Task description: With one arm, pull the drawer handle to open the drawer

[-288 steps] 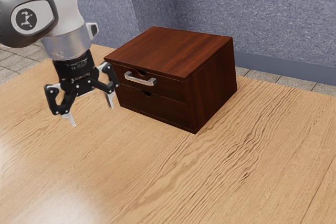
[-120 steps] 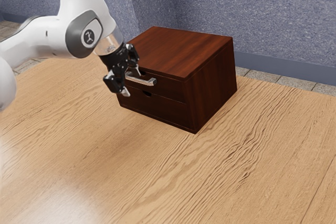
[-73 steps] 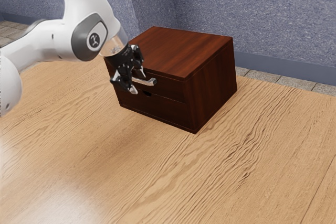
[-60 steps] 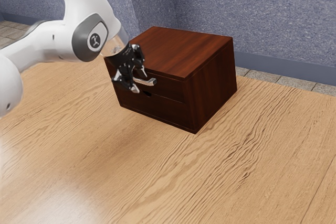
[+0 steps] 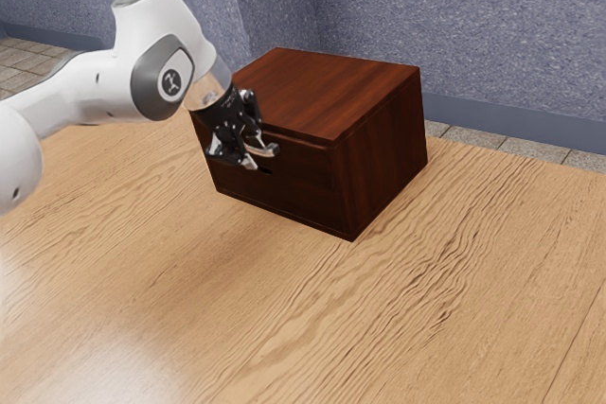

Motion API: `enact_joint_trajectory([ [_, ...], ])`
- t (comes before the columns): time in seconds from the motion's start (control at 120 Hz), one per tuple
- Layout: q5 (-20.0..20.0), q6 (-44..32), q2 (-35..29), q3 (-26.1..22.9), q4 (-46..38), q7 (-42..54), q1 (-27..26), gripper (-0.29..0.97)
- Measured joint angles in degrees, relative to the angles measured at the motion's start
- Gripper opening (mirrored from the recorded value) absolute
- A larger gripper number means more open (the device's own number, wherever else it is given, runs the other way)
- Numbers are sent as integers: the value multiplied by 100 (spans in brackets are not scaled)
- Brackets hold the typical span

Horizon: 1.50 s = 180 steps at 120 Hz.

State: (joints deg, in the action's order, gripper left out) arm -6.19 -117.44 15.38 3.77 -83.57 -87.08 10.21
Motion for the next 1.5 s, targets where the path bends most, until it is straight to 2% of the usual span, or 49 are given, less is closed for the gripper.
enact_joint_trajectory([
  [0.217, -11, -35, -130, 4, -208, 97, 6, 0],
  [0.5, -8, -33, -711, 16, -878, 179, 79, -10],
  [0.783, -5, -44, -1555, -147, -1897, 227, 365, -11],
  [0.842, -2, -48, -1775, 45, -2132, 234, 205, -11],
  [1.092, 11, -63, -2663, 8, -3057, 255, 371, -11],
  [1.5, 12, -68, -3478, 7, -3860, 272, 440, -11],
])
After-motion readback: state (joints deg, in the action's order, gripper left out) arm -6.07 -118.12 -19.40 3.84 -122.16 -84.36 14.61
